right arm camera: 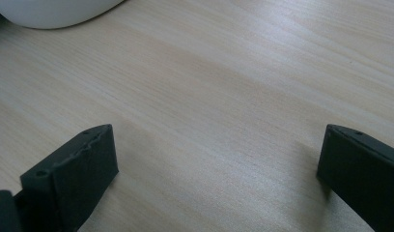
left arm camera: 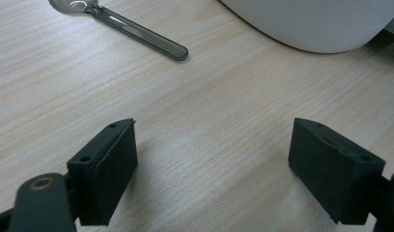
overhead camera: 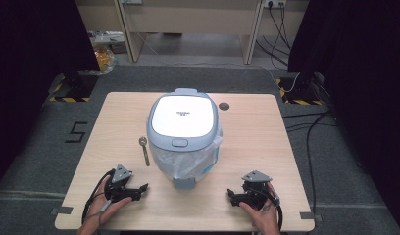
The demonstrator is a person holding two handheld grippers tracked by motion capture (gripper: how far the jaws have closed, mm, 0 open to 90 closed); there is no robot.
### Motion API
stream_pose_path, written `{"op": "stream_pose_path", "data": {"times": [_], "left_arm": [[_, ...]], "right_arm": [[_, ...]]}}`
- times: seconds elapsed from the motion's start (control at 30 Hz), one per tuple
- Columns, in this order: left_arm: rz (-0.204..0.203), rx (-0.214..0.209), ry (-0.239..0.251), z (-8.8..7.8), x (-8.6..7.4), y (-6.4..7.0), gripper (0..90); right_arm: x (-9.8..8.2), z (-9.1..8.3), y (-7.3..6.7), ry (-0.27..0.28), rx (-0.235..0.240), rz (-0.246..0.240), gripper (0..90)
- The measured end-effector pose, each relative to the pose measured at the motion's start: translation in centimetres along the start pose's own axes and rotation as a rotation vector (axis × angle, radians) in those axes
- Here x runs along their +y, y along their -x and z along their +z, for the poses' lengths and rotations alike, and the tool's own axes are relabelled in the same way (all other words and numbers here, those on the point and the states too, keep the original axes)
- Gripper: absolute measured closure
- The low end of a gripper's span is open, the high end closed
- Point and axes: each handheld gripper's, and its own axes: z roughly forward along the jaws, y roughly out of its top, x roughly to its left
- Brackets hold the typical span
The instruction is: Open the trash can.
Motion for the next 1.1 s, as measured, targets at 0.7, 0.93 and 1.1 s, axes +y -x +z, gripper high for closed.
{"op": "stream_pose_path", "data": {"times": [0.7,0.93,1.1], "left_arm": [[0.001,-0.001,-0.001,0.0,0.0,0.0,16.7],[0.001,0.0,-0.001,0.0,0.0,0.0,16.7],[0.001,0.003,-0.002,0.0,0.0,0.0,16.6]], "right_arm": [[0.8,-2.2,-2.6,0.206,0.199,-0.17,72.9],[1.5,-1.8,-4.7,0.272,0.268,-0.236,80.2],[2.3,-1.3,-6.8,0.292,0.311,-0.281,81.3]]}}
